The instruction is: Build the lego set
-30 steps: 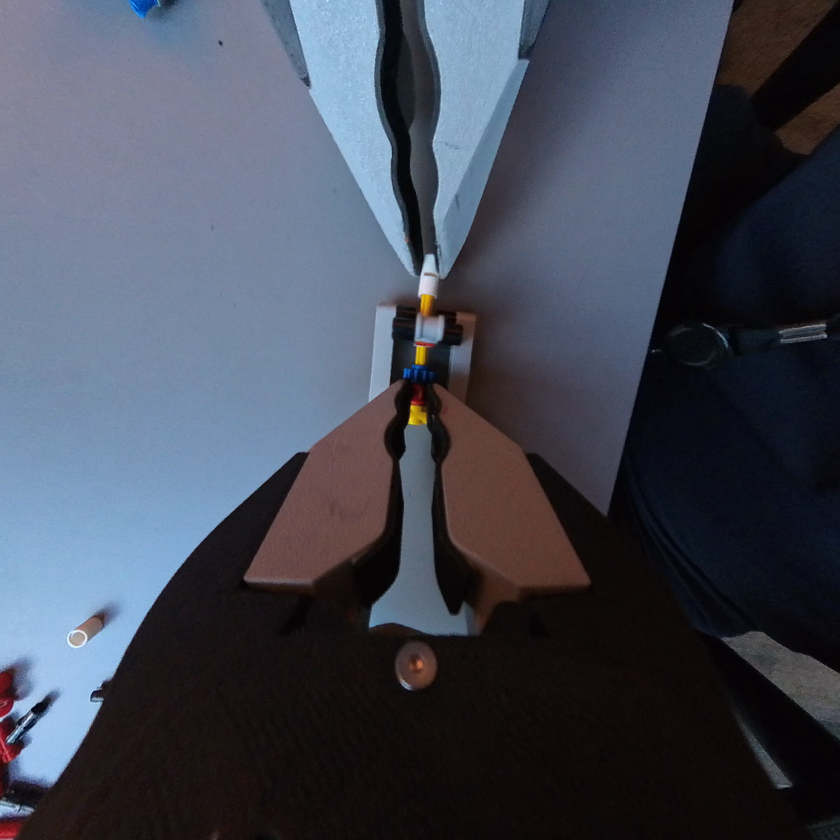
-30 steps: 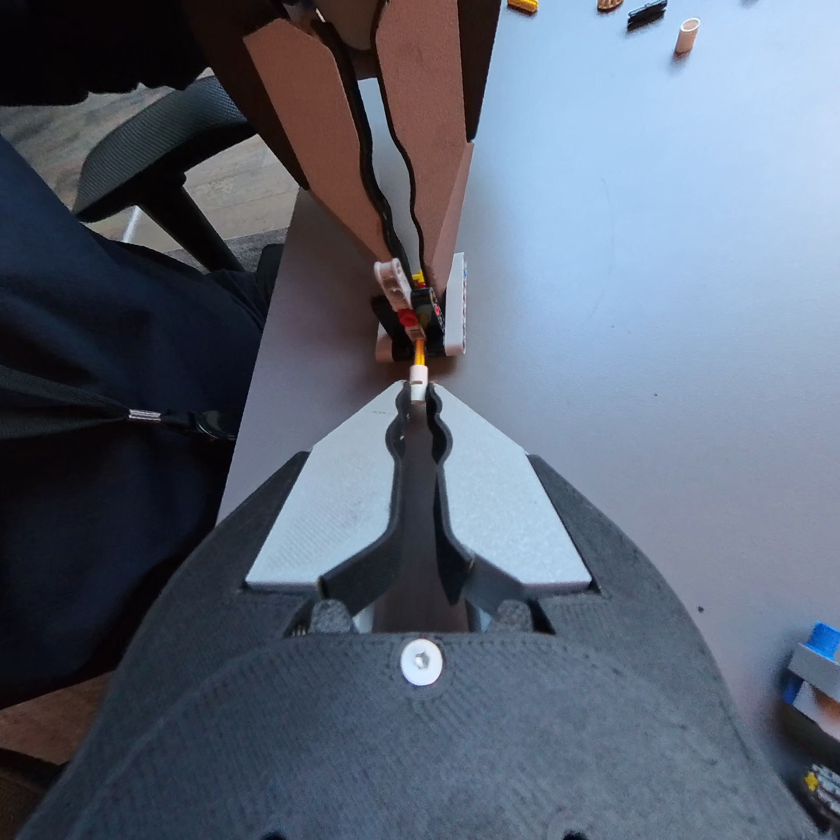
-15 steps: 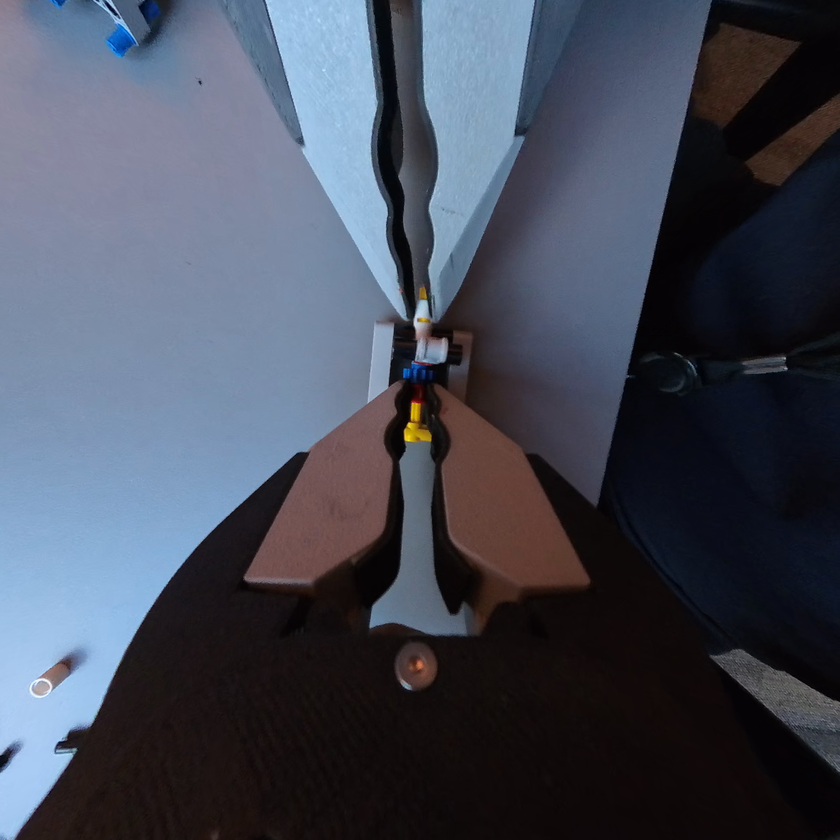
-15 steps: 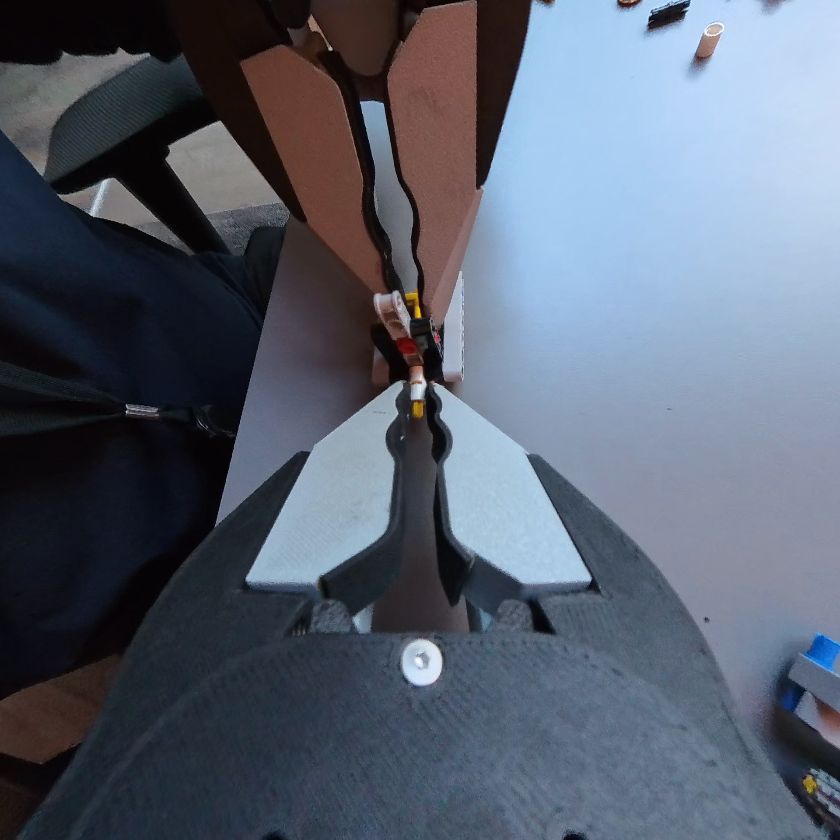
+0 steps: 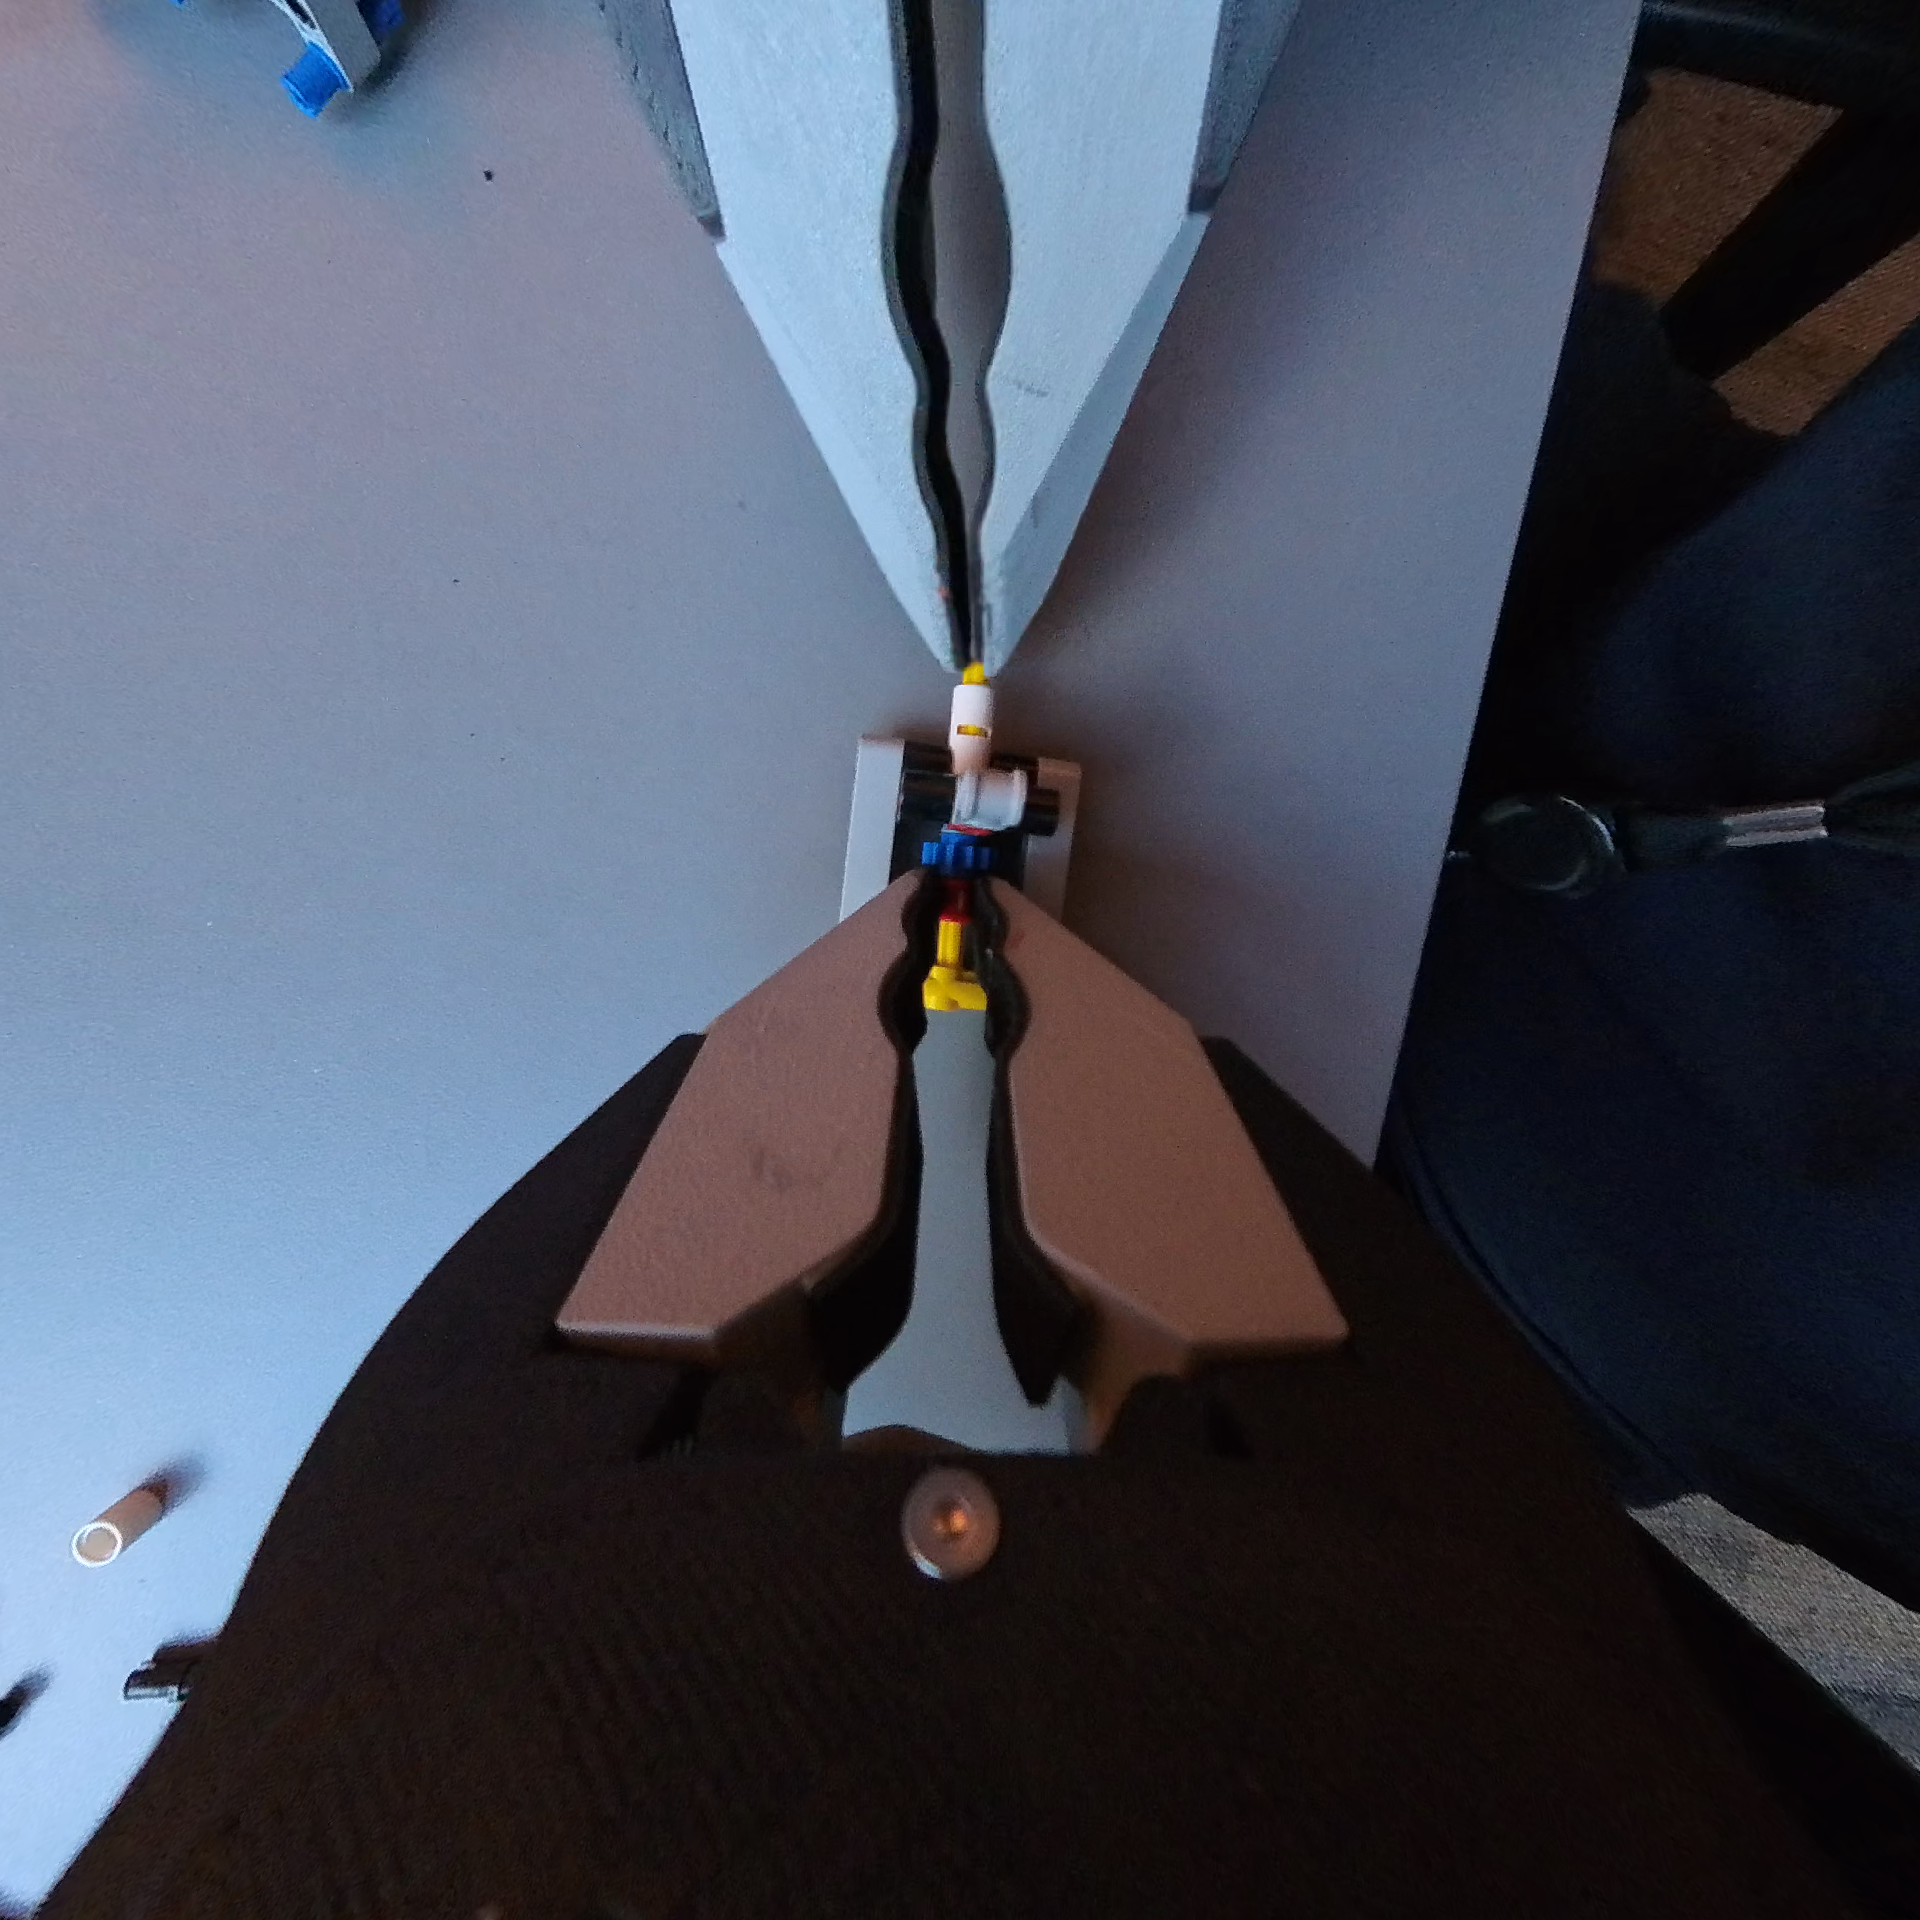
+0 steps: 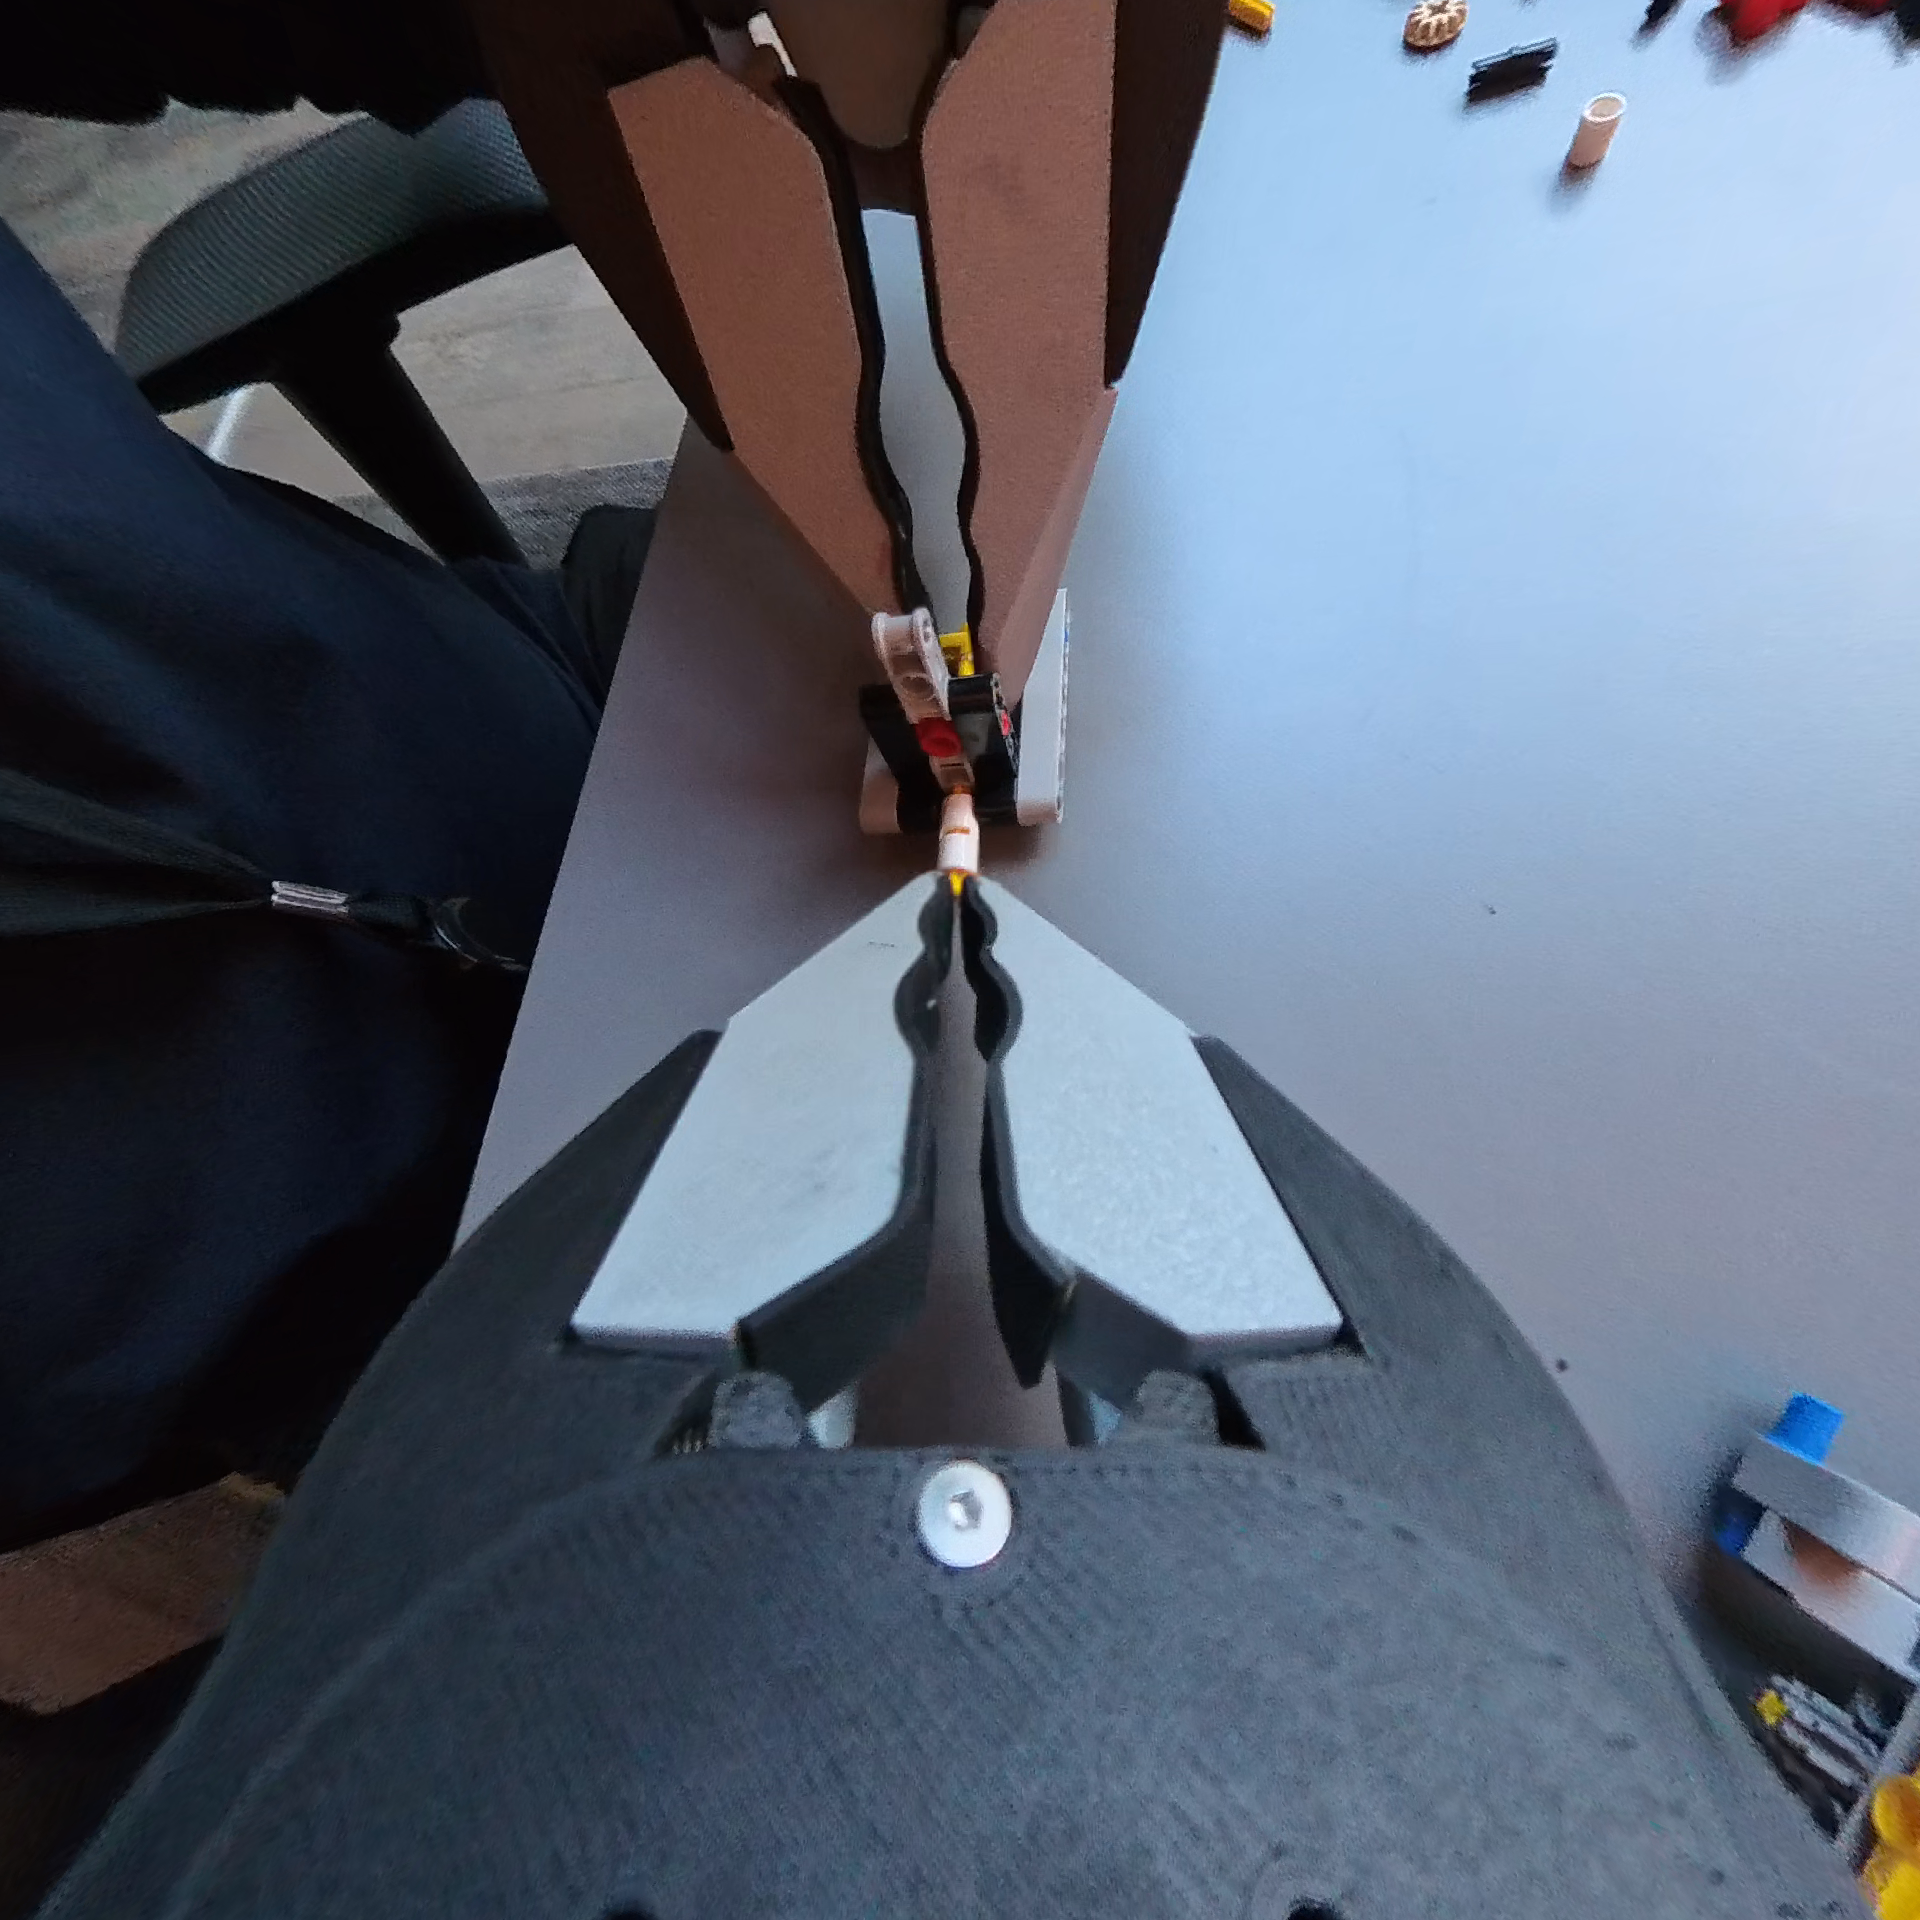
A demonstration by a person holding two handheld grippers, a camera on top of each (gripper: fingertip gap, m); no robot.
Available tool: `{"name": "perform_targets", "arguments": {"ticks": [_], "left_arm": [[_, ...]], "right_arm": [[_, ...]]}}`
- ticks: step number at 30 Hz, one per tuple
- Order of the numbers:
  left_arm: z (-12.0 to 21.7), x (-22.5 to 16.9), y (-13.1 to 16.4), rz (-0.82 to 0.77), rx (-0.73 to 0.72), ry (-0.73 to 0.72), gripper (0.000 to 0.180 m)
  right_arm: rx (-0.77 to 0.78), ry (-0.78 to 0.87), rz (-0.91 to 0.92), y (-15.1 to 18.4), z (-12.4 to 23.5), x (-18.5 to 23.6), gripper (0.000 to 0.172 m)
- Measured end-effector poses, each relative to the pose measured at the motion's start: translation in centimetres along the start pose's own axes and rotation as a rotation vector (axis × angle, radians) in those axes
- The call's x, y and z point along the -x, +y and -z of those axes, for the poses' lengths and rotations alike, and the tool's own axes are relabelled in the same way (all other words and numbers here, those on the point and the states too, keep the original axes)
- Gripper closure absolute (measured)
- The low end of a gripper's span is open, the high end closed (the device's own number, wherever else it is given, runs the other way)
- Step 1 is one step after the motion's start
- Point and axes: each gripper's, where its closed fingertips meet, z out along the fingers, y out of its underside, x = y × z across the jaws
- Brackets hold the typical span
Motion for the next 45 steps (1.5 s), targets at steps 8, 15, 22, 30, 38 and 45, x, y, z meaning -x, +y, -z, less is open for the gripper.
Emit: {"name": "perform_targets", "arguments": {"ticks": [8, 15, 22, 30, 38, 45], "left_arm": [[-0.1, -0.1, -0.1, 0.01, -0.018, 0.009, 0.177], [-0.2, -0.1, -0.3, 0.005, -0.022, 0.006, 0.177], [-0.2, 0.0, -0.4, 0.016, -0.047, 0.007, 0.177], [-0.1, -0.3, -0.5, 0.013, -0.061, 0.017, 0.177], [0.6, 0.0, -0.3, 0.093, -0.101, 0.053, 0.169], [1.7, 0.7, 0.6, 0.071, -0.089, -0.014, 0.166]], "right_arm": [[-0.014, 0.0, 0.009, -0.2, 0.3, 0.0, 0.171], [0.039, 0.016, 0.035, 0.5, -0.6, 0.0, 0.17], [0.032, 0.014, 0.025, 0.5, -0.4, -0.1, 0.171], [0.04, 0.01, 0.052, 0.6, -0.3, 0.2, 0.171], [0.07, 0.067, 0.094, 1.1, -0.1, -0.3, 0.171], [0.064, 0.053, 0.087, 1.1, 0.1, -0.3, 0.171]]}}
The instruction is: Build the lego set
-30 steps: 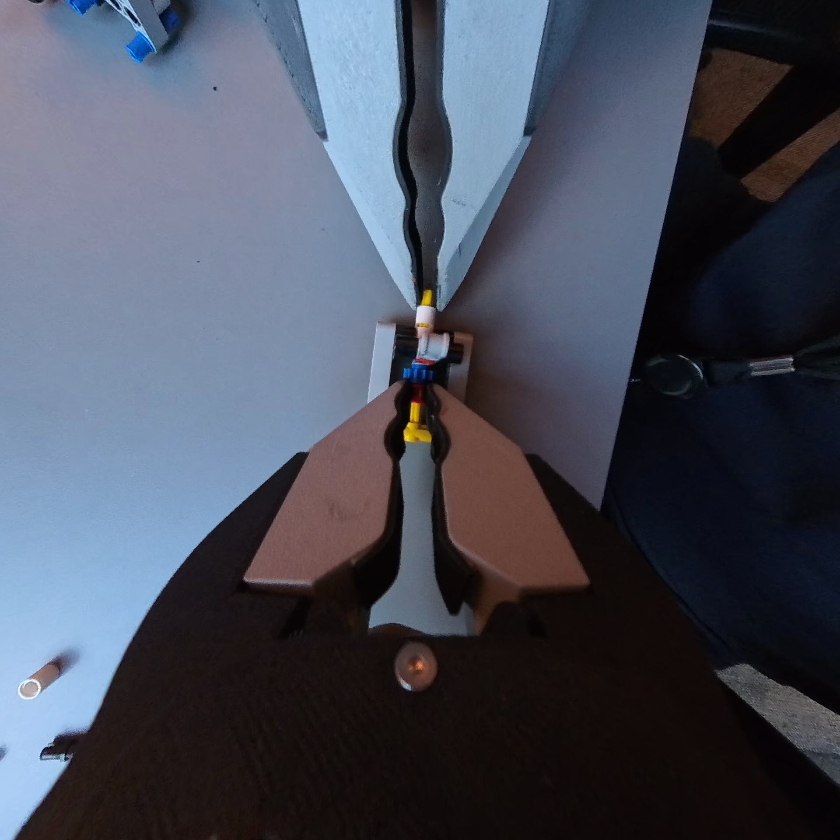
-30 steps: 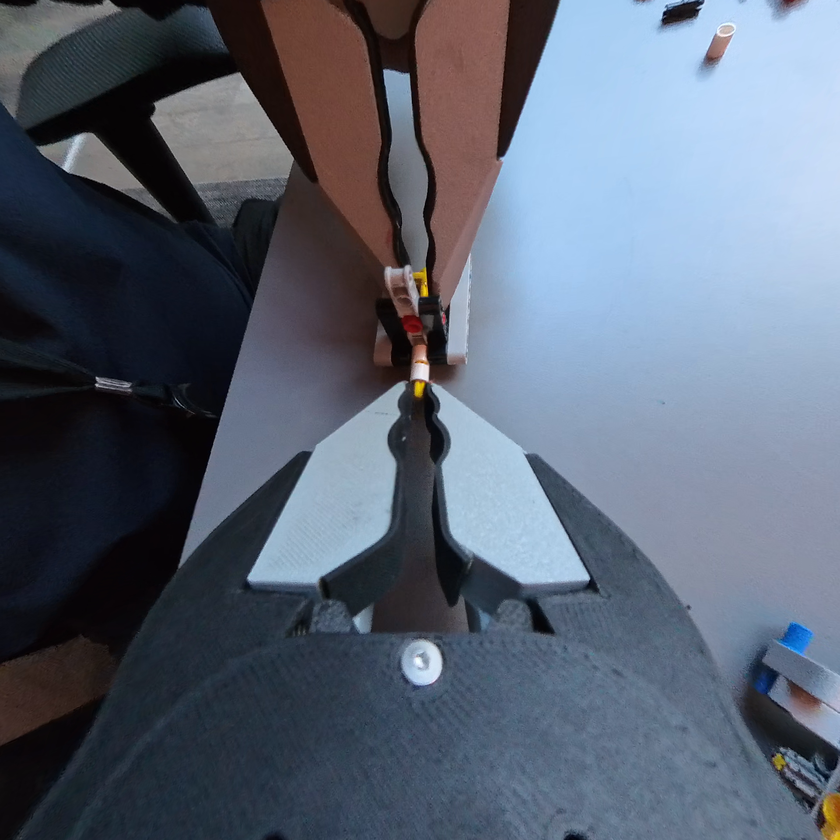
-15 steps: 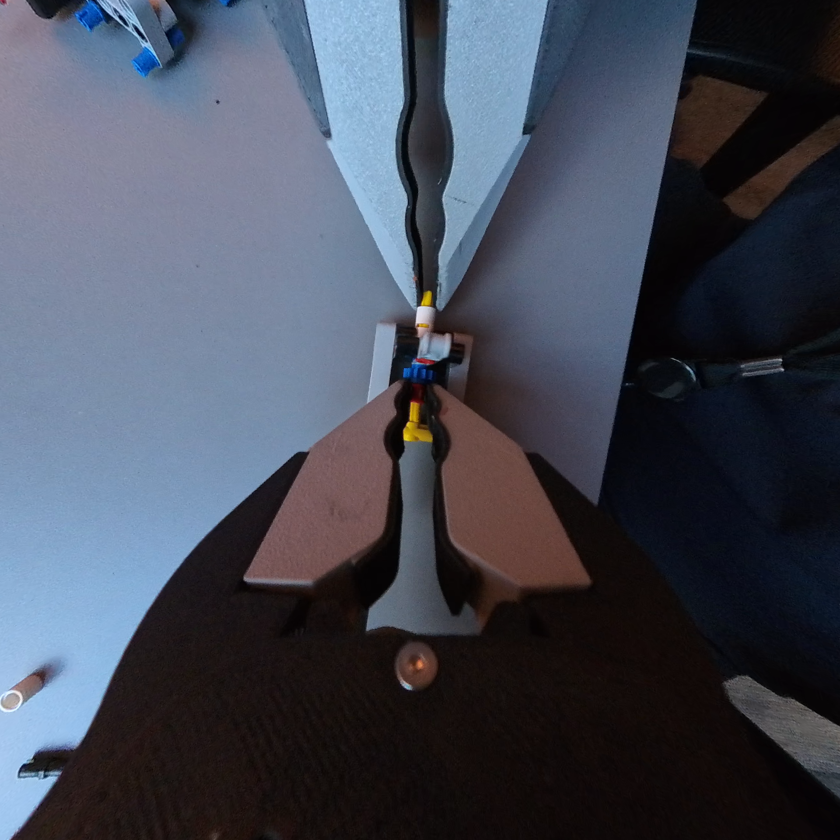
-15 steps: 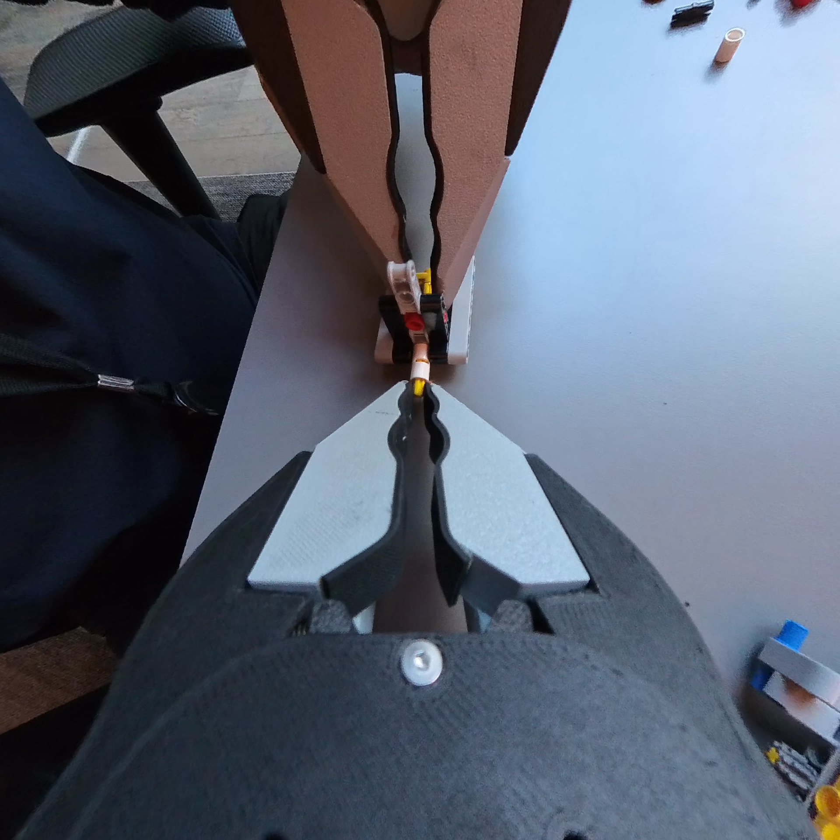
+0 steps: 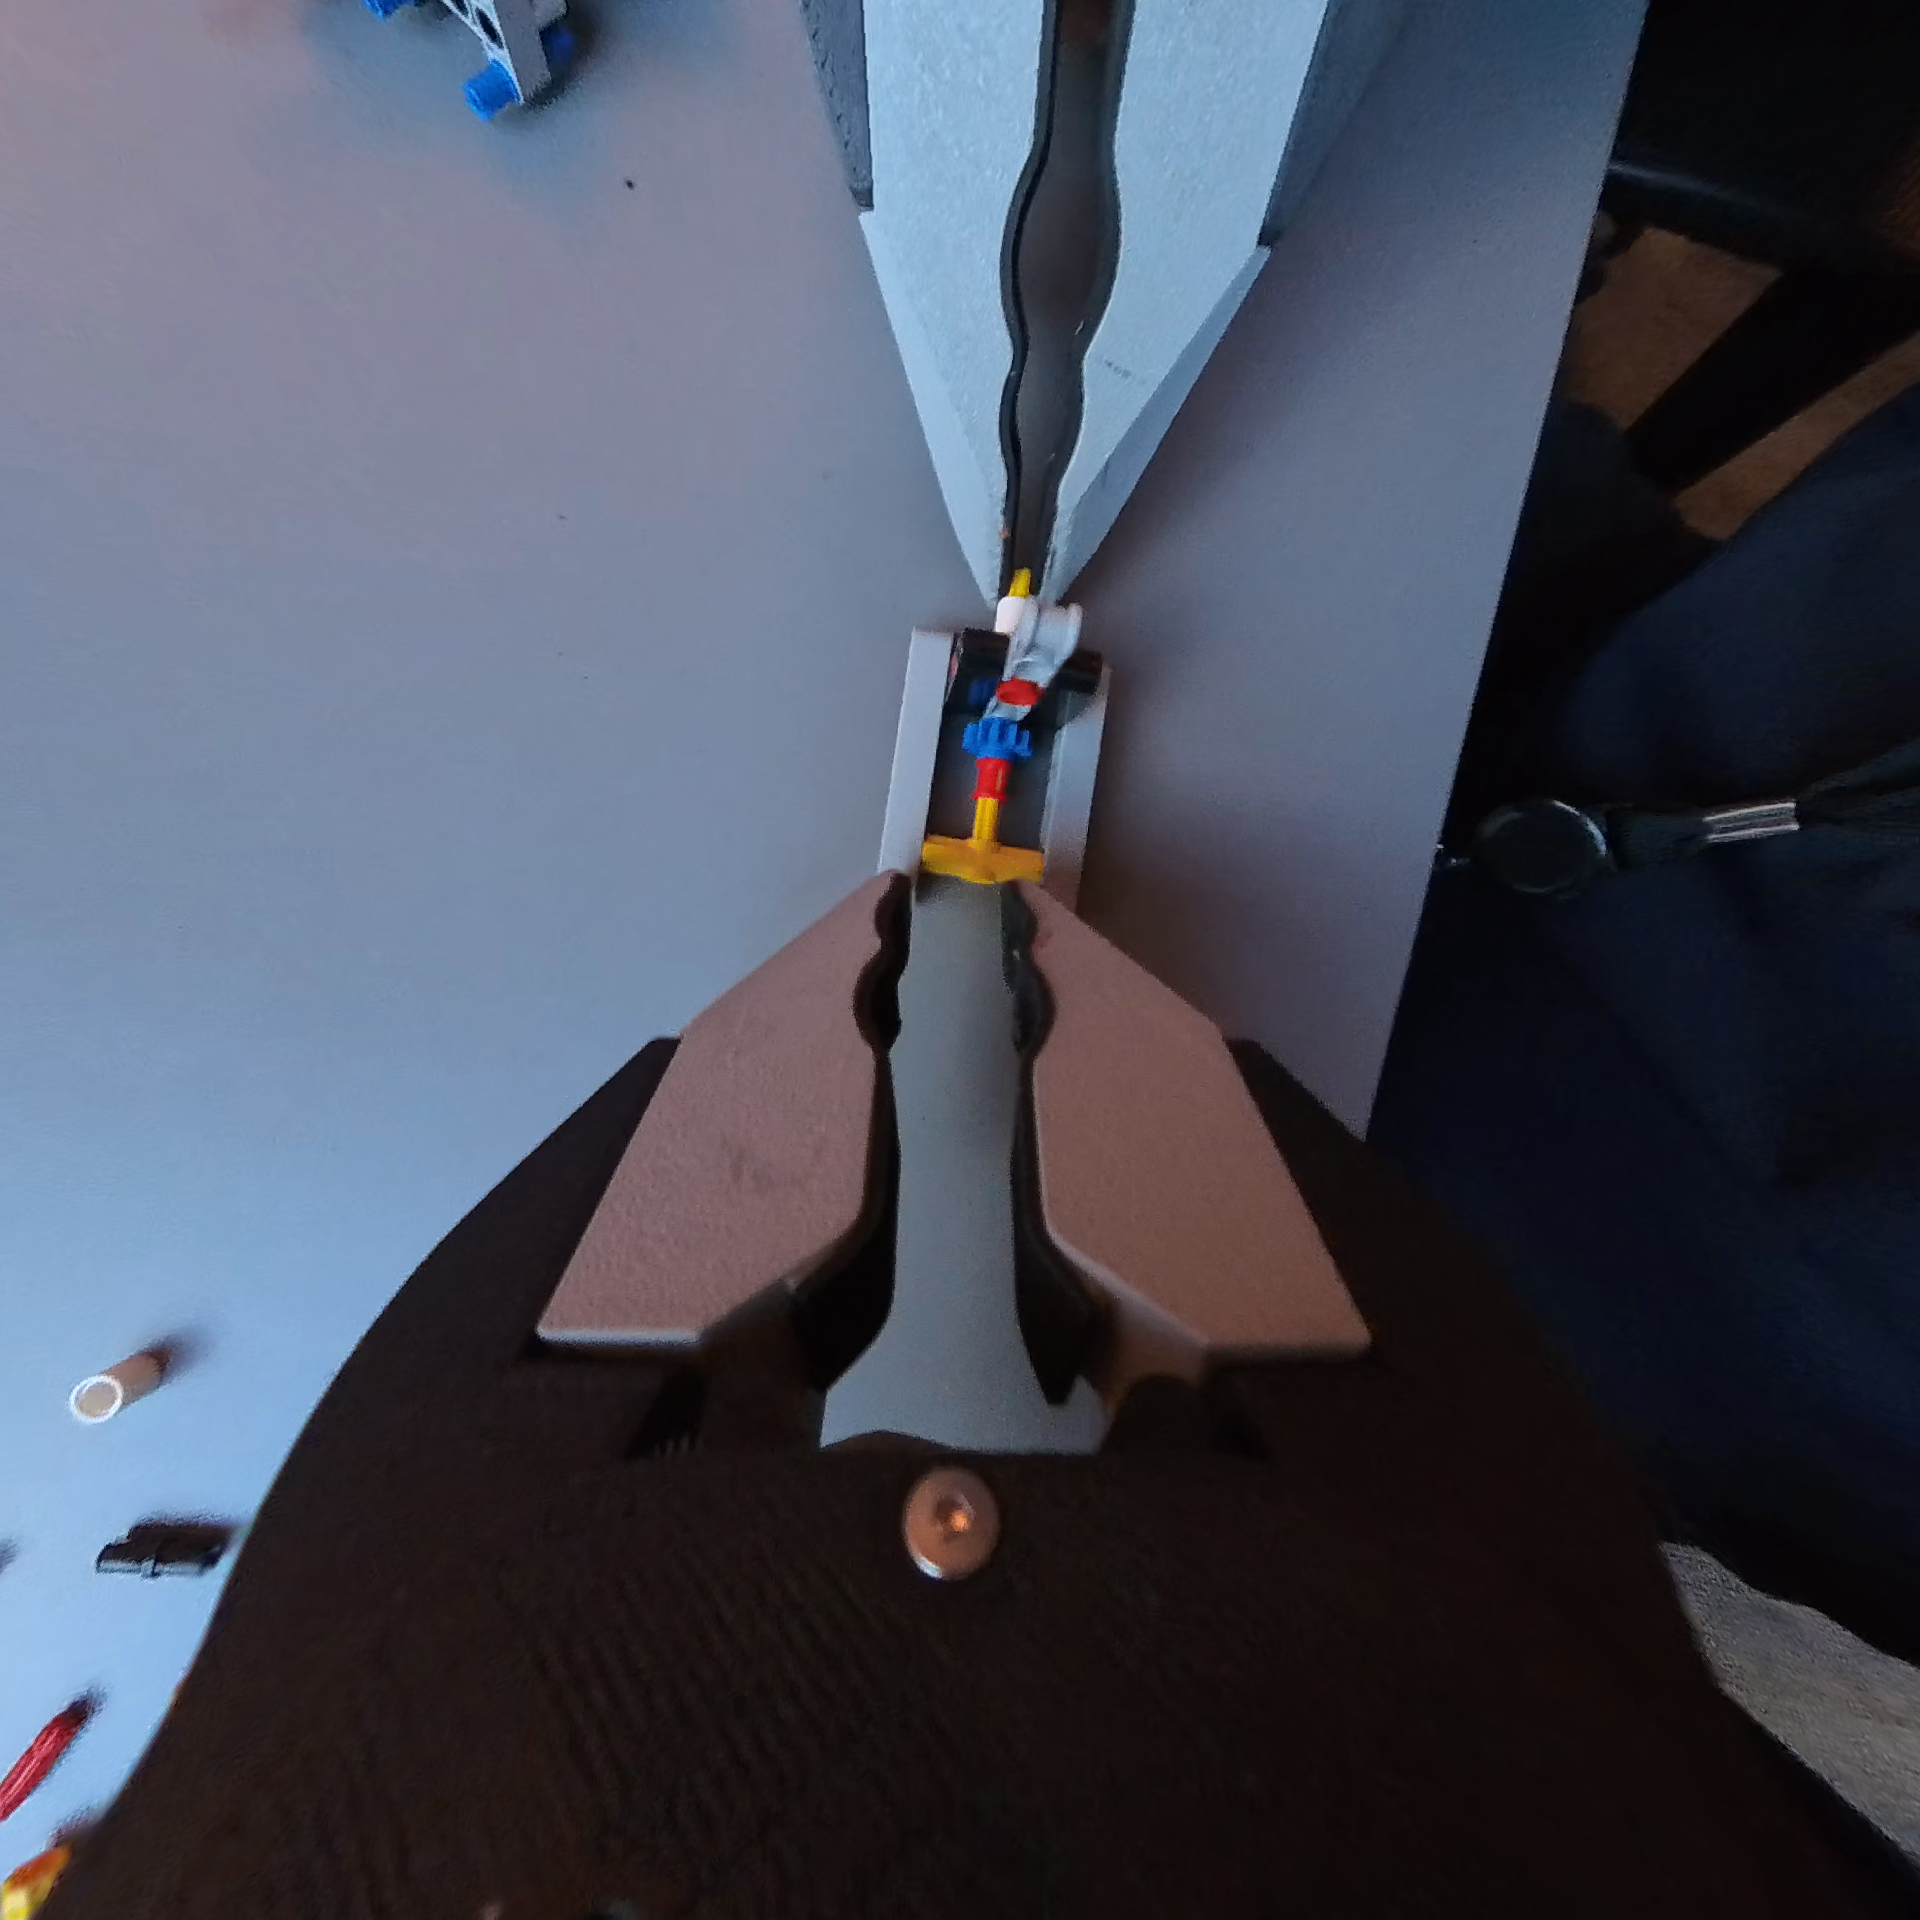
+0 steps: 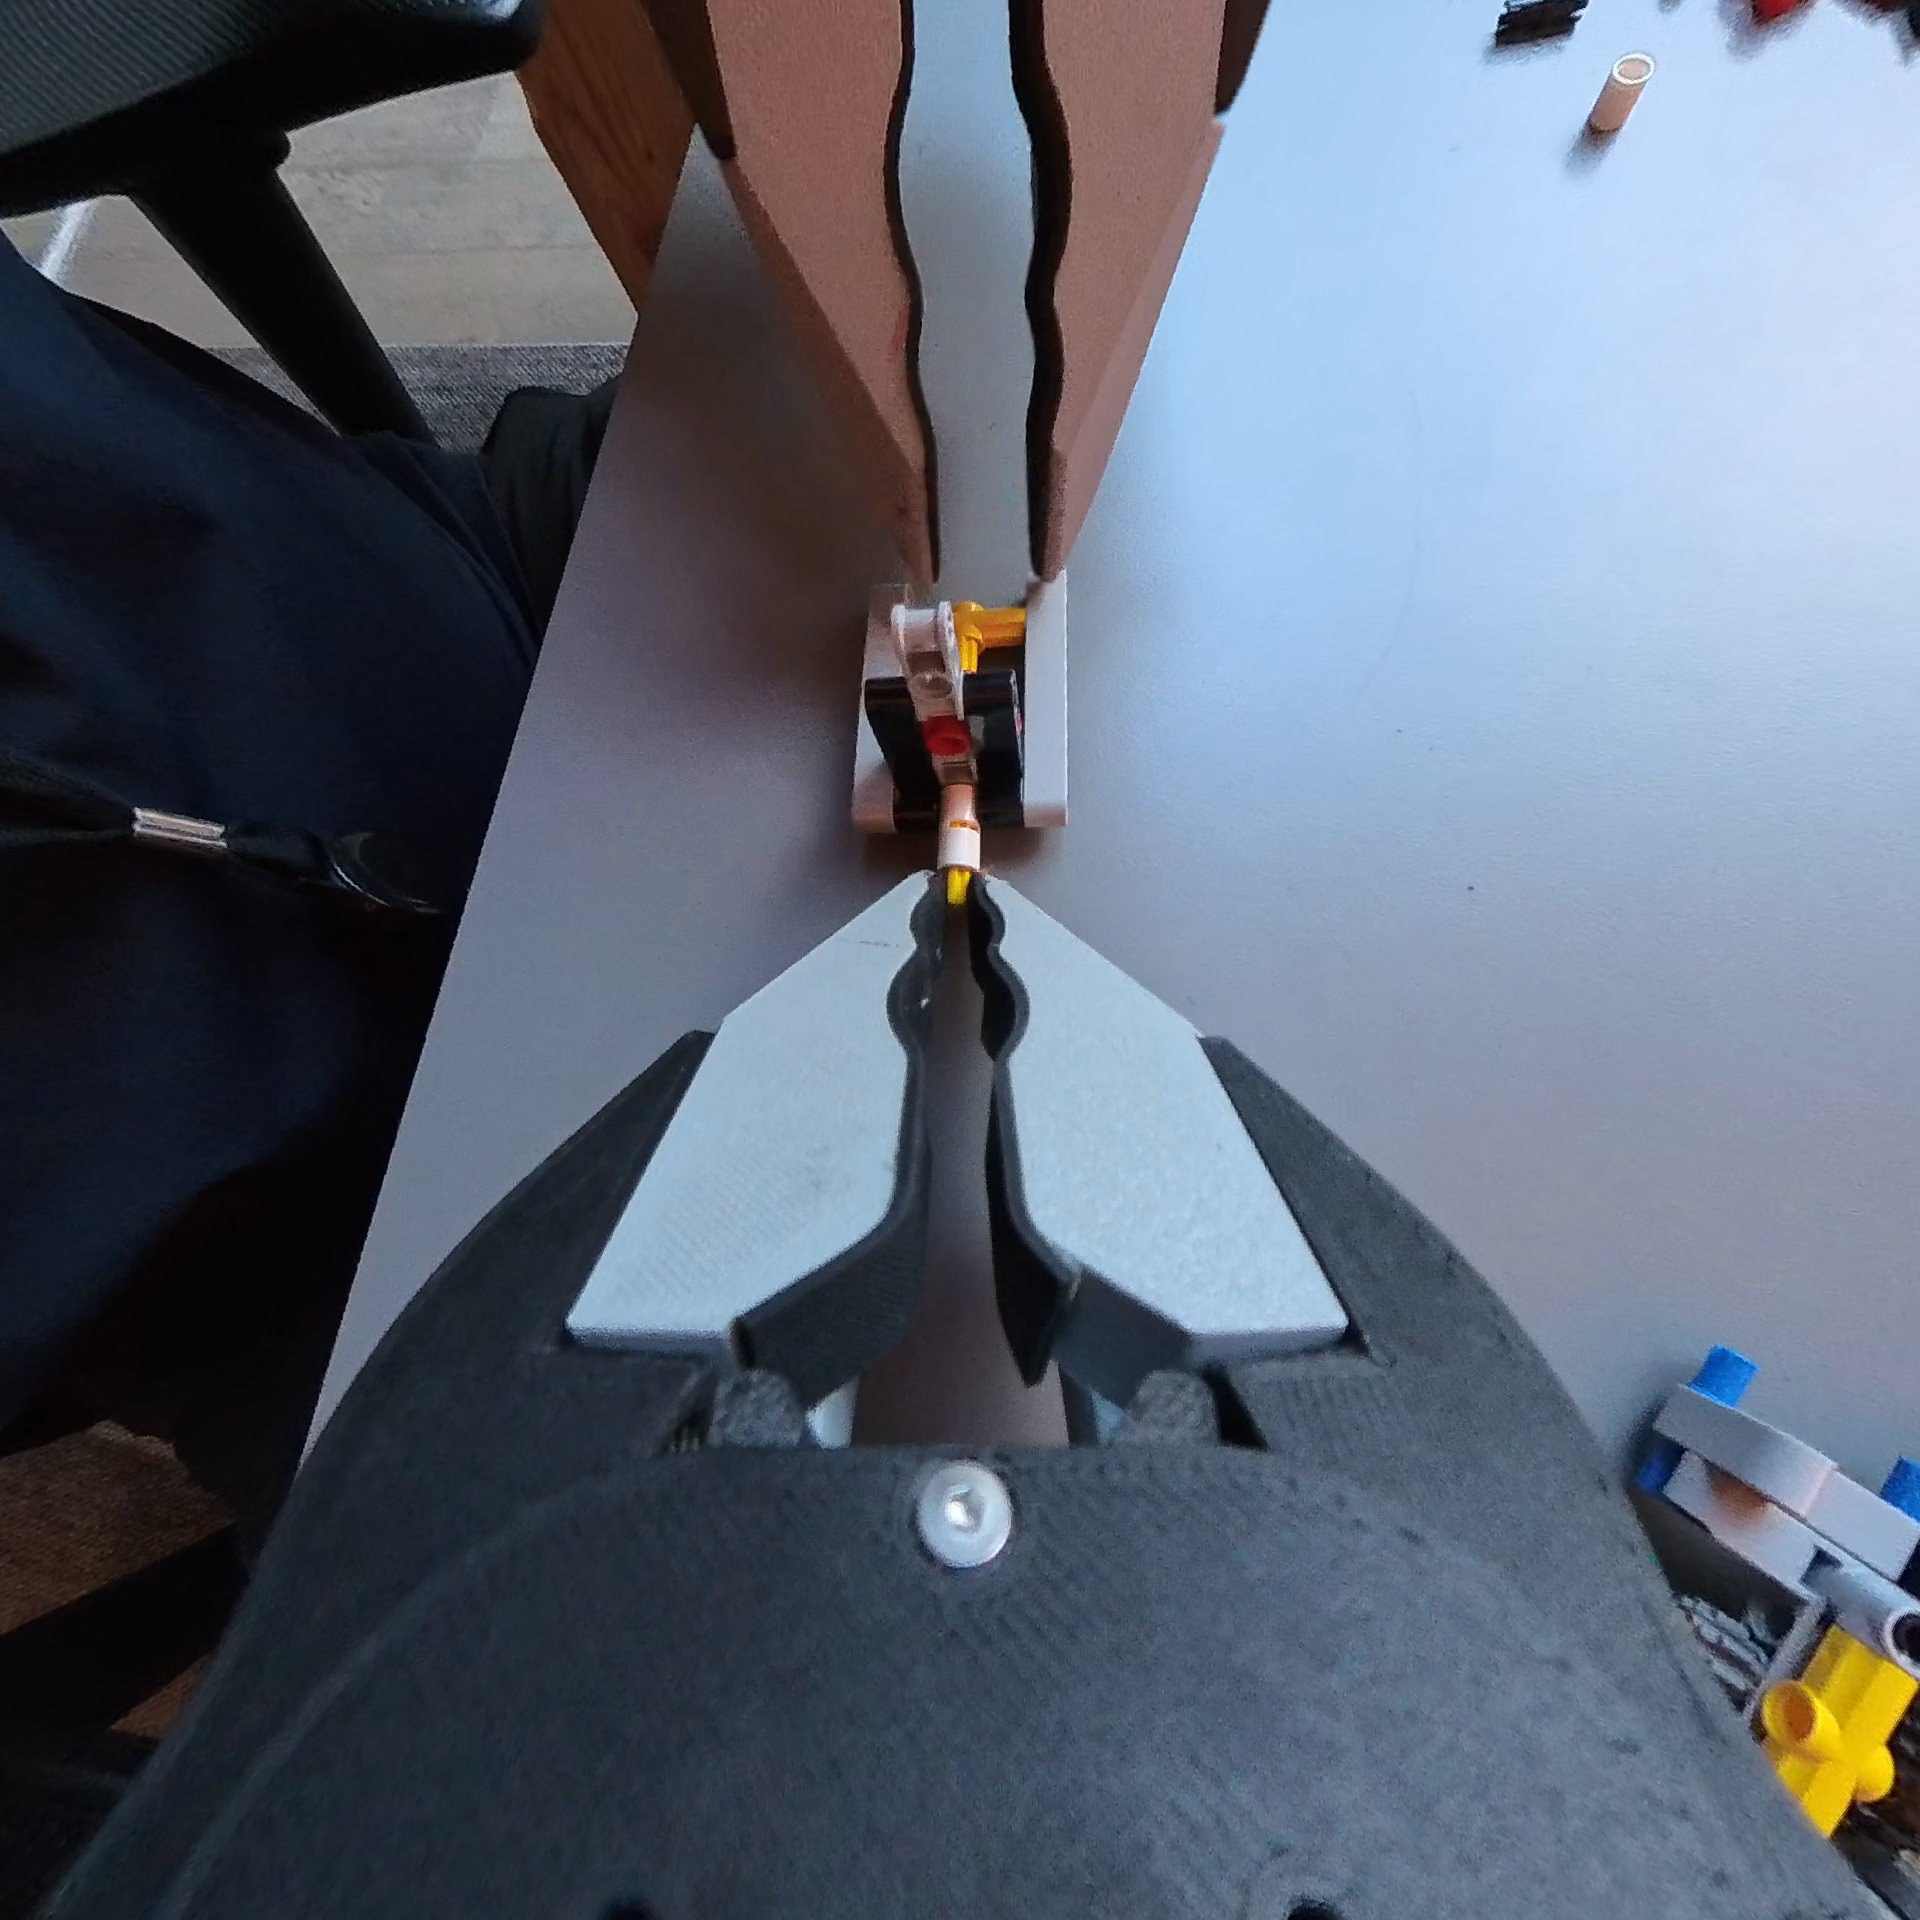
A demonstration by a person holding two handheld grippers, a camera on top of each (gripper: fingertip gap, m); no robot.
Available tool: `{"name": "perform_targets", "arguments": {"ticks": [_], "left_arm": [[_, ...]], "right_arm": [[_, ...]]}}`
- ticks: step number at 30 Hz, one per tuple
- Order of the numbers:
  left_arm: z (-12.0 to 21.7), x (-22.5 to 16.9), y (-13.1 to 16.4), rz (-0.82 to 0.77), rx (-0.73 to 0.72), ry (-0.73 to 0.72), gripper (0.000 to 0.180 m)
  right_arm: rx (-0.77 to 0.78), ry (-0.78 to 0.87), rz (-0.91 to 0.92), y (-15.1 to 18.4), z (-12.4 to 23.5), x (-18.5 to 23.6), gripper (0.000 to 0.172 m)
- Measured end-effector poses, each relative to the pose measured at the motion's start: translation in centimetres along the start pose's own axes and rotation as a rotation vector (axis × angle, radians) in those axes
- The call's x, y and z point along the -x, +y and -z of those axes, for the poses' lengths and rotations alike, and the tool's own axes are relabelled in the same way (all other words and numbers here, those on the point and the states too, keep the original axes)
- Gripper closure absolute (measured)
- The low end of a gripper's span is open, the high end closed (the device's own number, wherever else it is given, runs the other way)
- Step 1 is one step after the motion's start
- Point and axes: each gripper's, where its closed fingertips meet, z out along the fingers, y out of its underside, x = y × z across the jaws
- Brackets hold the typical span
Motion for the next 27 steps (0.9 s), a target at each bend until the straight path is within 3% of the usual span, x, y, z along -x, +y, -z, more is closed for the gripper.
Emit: {"name": "perform_targets", "arguments": {"ticks": [10, 27], "left_arm": [[-1.4, -0.6, -0.8, -0.091, 0.039, -0.003, 0.177], [-2.1, -0.6, -0.9, -0.135, 0.06, -0.022, 0.179]], "right_arm": [[-0.021, -0.03, -0.028, 0.0, 0.3, 0.0, 0.171], [-0.007, -0.033, -0.023, 0.2, 0.2, 0.1, 0.171]]}}
